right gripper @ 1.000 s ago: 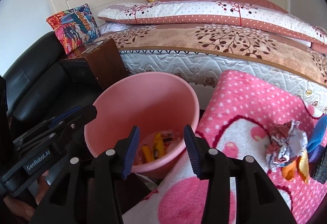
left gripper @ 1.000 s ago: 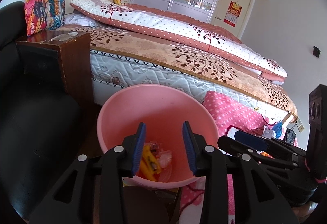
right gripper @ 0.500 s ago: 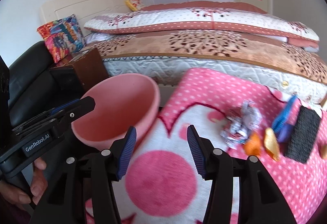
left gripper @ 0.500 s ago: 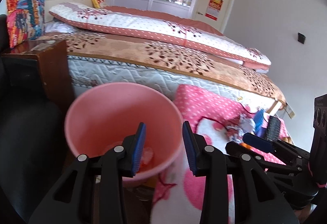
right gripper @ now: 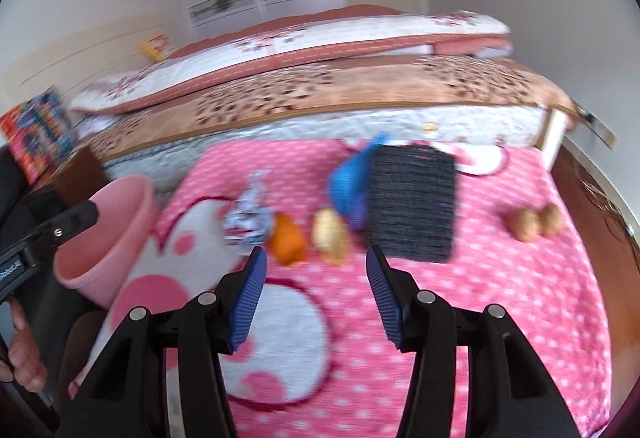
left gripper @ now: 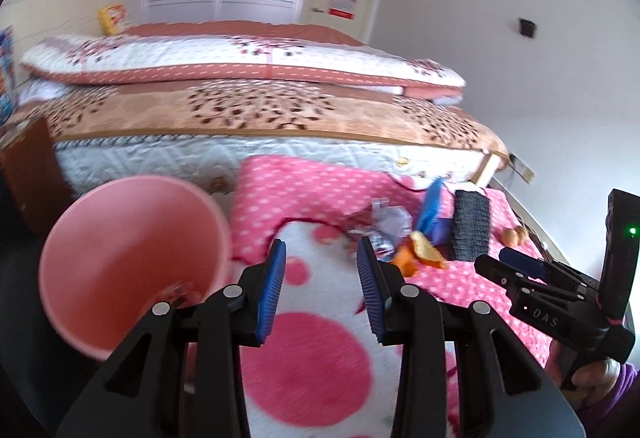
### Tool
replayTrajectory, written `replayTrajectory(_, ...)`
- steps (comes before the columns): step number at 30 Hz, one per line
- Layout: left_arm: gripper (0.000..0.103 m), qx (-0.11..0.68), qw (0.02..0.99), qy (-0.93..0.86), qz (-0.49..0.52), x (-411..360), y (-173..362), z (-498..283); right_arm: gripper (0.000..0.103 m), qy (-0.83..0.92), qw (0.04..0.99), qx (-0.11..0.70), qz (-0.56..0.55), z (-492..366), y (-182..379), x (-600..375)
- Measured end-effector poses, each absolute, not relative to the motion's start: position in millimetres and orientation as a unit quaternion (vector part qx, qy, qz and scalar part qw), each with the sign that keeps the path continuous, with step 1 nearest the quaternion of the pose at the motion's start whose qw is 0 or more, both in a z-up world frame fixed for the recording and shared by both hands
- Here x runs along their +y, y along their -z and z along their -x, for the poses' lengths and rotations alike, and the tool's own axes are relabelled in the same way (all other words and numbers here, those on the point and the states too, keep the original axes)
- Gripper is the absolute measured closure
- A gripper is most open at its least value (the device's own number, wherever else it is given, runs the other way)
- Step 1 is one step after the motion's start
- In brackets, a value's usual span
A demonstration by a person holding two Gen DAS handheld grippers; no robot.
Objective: Collect trash
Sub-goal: 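Move both tools back over the bed toward the wrapper and black scrubber, then grasp crumpled wrapper with left gripper while right gripper grasps black mesh scrubber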
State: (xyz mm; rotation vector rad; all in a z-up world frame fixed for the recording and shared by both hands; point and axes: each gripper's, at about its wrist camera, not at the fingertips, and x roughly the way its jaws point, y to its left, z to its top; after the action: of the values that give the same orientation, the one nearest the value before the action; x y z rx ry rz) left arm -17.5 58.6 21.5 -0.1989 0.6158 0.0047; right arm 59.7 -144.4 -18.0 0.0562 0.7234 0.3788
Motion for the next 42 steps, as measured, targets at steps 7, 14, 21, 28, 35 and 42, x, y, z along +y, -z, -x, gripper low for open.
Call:
replayTrajectory(7,0.066,0.329,0.941,0.032,0.070,24.9,-5.0,-21.2,0.052,-0.126,0.919,0.364,-0.077,-81.6,32.6,-205.2)
replayTrajectory(14,0.067,0.362,0.930,0.019,0.054,14.2,24.4,-55.8,0.052,-0.106,0.910,0.384,-0.116,-103.0,49.8,-237.4)
replayTrajectory(21,0.071,0.397,0.915,0.006,0.076,18.1,46.0,-82.2,0.052,-0.114,0.903,0.391,-0.134,-117.6,56.1,-241.7)
replayTrajectory(28,0.091,0.397,0.914,0.022,0.084,15.5,50.4,-82.9,0.052,-0.123,0.894,0.407,-0.142,-134.6,63.3,-240.0)
replayTrajectory(35,0.091,0.385,0.919,0.027,0.081,16.5,41.8,-68.2,0.052,-0.136,0.884,0.423,-0.147,-154.1,71.0,-230.4)
replayTrajectory(42,0.091,0.377,0.923,0.023,0.073,21.6,34.2,-53.6,0.063,-0.139,0.889,0.420,-0.118,-164.2,73.9,-213.7)
